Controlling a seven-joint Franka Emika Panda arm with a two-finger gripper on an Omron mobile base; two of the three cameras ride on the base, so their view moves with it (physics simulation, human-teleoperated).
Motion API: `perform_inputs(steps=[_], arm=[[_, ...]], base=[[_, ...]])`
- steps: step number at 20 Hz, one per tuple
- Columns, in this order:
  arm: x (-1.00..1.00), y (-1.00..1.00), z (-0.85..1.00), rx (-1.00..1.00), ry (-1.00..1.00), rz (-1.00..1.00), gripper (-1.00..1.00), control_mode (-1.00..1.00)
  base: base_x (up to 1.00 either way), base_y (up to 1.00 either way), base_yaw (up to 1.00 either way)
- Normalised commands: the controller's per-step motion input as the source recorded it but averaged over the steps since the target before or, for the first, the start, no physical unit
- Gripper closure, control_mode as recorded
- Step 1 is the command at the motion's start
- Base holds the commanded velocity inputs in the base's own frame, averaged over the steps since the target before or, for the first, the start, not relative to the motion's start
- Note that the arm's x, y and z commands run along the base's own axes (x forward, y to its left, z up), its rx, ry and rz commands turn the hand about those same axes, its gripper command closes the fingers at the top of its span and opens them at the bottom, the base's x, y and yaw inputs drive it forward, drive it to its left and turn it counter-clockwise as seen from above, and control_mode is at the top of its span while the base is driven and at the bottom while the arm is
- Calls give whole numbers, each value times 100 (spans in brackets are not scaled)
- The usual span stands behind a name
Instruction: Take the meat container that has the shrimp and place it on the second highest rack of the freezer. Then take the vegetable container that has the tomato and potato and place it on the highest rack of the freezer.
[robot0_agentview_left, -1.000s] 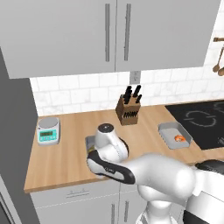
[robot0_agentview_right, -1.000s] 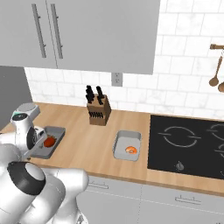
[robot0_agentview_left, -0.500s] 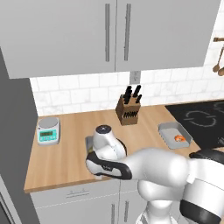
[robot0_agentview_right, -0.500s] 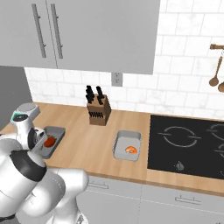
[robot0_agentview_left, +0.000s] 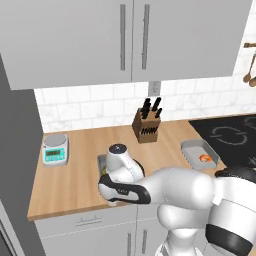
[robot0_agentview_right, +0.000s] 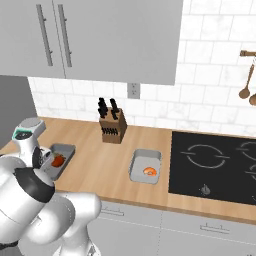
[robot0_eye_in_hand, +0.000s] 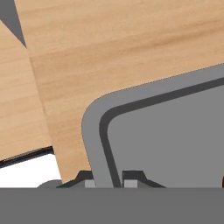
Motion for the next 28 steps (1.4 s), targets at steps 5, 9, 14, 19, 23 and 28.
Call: perform_inputs(steps=[5, 9, 14, 19, 23, 28], arm=[[-16, -8, 19, 0, 0, 11, 100, -100], [-27, -33, 72, 0, -6, 17, 100, -100], [-22, -62, 75, 0, -23, 10, 100, -100], [-11, -65, 80, 0, -25, 6, 100, -100], [-14, -61, 99, 2, -8, 0, 100, -100], [-47, -66, 85, 1, 7, 5, 100, -100]], base=[[0, 0, 0], [0, 0, 0], [0, 0, 0], [0, 0, 0], [0, 0, 0], [0, 0, 0]])
